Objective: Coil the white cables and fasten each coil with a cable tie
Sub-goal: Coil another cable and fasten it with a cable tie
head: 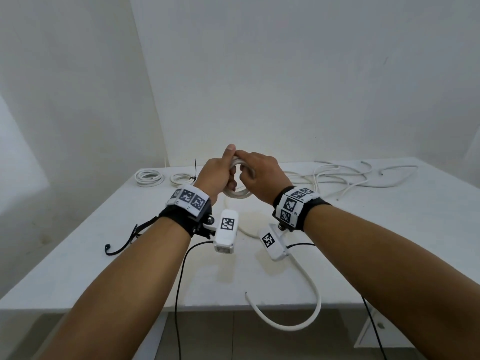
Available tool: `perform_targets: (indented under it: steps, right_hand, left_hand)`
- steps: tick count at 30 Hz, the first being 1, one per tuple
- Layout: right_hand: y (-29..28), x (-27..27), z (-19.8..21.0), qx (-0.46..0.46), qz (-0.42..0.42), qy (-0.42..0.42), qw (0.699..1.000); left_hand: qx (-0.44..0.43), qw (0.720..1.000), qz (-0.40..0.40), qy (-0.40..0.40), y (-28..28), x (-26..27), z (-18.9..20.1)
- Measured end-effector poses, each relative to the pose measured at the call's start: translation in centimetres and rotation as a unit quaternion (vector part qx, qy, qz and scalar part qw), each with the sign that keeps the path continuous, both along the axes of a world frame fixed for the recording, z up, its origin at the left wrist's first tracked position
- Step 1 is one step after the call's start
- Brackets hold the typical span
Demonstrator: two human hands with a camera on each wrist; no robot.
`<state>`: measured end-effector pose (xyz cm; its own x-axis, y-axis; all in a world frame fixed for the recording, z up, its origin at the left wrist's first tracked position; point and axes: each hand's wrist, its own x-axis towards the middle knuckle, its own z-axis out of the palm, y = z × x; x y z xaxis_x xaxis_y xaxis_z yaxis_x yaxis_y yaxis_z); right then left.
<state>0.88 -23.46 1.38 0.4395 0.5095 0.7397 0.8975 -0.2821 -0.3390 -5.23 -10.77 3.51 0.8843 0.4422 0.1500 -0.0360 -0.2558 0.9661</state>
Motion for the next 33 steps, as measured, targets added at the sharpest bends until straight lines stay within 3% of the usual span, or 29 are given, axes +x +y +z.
perform_targets:
  steps: [2, 4, 7, 12, 18, 24, 29, 33]
  right_hand:
    - [0.3, 0.3, 0.6, -0.043, -0.022, 0.006, 0.999]
    - [0.7, 0.6, 1.2, -0.085, -0.047, 0.016, 0.995]
    - [1.5, 0.4, 1.8, -0.130, -0.071, 0.017, 0.989]
    - [4.5, -2.1, 2.7, -0.180, -0.065, 0.025, 0.981]
    - [8.2, -3.9, 2.8, -0.210, 0.017, 0.066, 0.975]
    - [10.8, -4.6, 1.1, -0.275, 0.102, 0.173, 0.940]
    - [13.4, -5.4, -2.0, -0.360, 0.095, 0.136, 0.918]
    - [16.5, -5.5, -4.0, -0.370, 0.052, 0.118, 0.920]
  left_hand:
    - [-0.109, 0.993, -0.035, -0.013, 0.3, -0.2, -0.3]
    - [-0.230, 0.969, -0.092, -0.024, 0.5, -0.5, -0.3]
    - [-0.296, 0.948, -0.106, -0.052, 0.7, -1.0, -0.3]
    - [-0.200, 0.976, 0.052, -0.074, 2.4, -2.3, -0.3]
    - [-0.140, 0.983, 0.107, -0.051, 7.3, -5.1, -0.3]
    - [-0.110, 0.975, 0.194, -0.016, 13.4, -9.0, -2.1]
    - [-0.108, 0.961, 0.253, 0.012, 17.4, -11.7, -3.5]
    - [-0.119, 0.956, 0.267, 0.012, 18.9, -13.0, -4.4]
